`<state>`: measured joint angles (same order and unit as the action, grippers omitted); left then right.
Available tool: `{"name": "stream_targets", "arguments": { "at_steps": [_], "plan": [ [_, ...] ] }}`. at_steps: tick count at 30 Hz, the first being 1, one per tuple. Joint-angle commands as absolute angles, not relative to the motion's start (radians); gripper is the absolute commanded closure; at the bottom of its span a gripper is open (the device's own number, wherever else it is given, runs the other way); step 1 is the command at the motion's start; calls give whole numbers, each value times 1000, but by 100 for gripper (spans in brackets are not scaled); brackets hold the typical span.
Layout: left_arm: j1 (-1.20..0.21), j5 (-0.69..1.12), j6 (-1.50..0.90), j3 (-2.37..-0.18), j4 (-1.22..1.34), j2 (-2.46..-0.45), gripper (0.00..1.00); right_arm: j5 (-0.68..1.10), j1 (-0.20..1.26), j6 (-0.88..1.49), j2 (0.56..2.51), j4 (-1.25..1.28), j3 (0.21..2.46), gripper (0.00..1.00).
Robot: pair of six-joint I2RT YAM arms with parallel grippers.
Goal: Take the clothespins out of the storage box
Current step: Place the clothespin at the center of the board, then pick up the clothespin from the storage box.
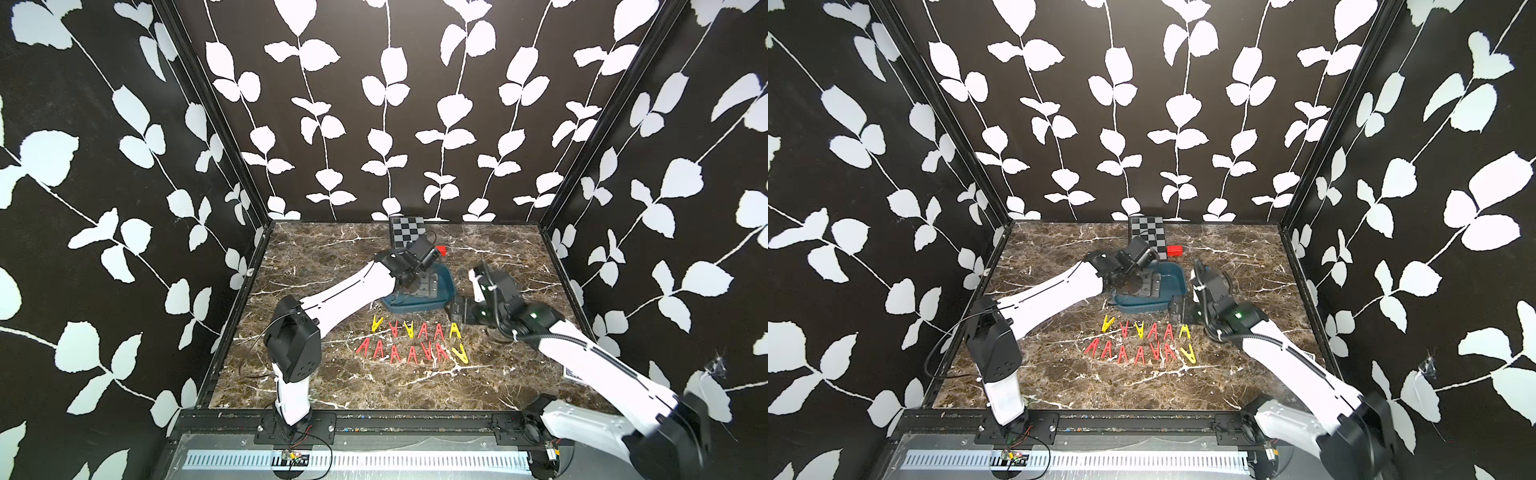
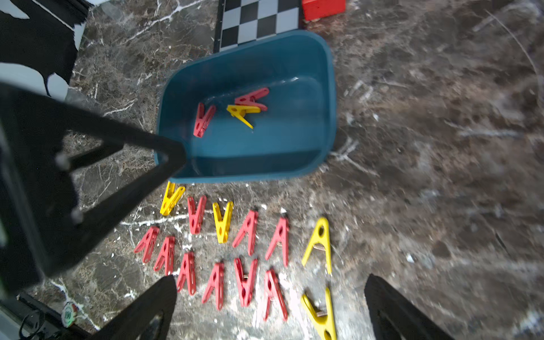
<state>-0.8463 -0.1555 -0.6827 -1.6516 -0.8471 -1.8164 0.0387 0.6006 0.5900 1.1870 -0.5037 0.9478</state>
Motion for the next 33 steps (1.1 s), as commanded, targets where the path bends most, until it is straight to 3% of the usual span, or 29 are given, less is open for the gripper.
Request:
{"name": "stream_targets", "arguments": {
  "at_steps": [1, 9, 12, 17, 28, 33],
  "plan": [
    [-813, -170, -653, -1614, -880, -1739, 1, 63, 595, 518, 1299, -458, 1034, 1],
    [-726, -191, -671, -1502, -857, -1635, 1, 114, 595, 403, 1581, -399, 1203, 7],
    [-707, -186, -666, -1445, -819, -1590, 1, 120, 595, 364, 1686, -423, 1280, 13],
    [-670, -170, -654, -1357, -751, -1520, 1, 141, 595, 321, 1835, -451, 1411, 35],
    [-638, -147, -629, -1324, -773, -1467, 1, 178, 595, 269, 2056, -481, 1580, 56],
    [-623, -120, -636, -1303, -760, -1443, 1, 178, 595, 254, 2121, -485, 1614, 58]
  ]
}}
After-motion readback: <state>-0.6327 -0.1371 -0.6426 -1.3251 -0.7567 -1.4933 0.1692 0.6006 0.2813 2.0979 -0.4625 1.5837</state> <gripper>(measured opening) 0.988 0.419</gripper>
